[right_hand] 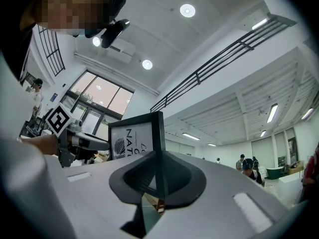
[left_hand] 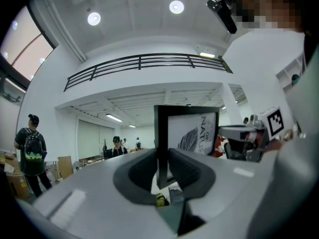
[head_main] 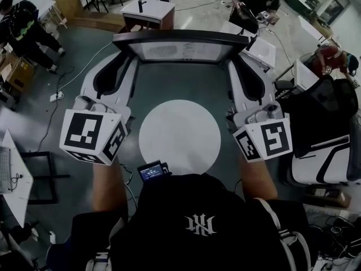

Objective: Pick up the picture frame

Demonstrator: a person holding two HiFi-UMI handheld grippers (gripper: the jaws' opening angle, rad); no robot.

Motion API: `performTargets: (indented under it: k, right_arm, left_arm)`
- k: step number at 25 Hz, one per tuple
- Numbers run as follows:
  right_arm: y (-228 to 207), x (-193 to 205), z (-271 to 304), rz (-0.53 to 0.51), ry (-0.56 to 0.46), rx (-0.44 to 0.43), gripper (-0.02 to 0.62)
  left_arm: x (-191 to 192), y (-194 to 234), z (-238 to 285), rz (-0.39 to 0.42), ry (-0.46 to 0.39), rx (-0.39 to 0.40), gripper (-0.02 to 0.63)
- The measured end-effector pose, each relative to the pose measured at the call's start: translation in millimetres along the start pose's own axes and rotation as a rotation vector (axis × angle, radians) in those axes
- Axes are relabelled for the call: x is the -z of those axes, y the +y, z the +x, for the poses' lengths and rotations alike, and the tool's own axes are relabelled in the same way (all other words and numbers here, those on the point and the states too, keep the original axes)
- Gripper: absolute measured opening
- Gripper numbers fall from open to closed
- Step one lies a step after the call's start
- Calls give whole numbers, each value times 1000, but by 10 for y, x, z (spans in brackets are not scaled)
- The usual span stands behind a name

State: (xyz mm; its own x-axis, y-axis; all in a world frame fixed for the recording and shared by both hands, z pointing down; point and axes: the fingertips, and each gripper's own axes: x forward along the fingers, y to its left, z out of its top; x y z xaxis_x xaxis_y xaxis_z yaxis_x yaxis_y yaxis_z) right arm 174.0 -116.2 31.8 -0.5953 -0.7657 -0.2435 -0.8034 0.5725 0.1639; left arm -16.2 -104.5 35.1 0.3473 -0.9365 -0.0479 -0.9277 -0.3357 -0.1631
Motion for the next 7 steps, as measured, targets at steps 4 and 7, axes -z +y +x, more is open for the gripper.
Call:
performTargets:
  k: [4,7]
  right_arm:
    - [95,138,83,4,23,15,40]
    - [169,249,166,5,36,29,41]
  left_arm:
    - [173,126,35,-18,13,22,72]
    - [313,235,63,-28,22,42,72]
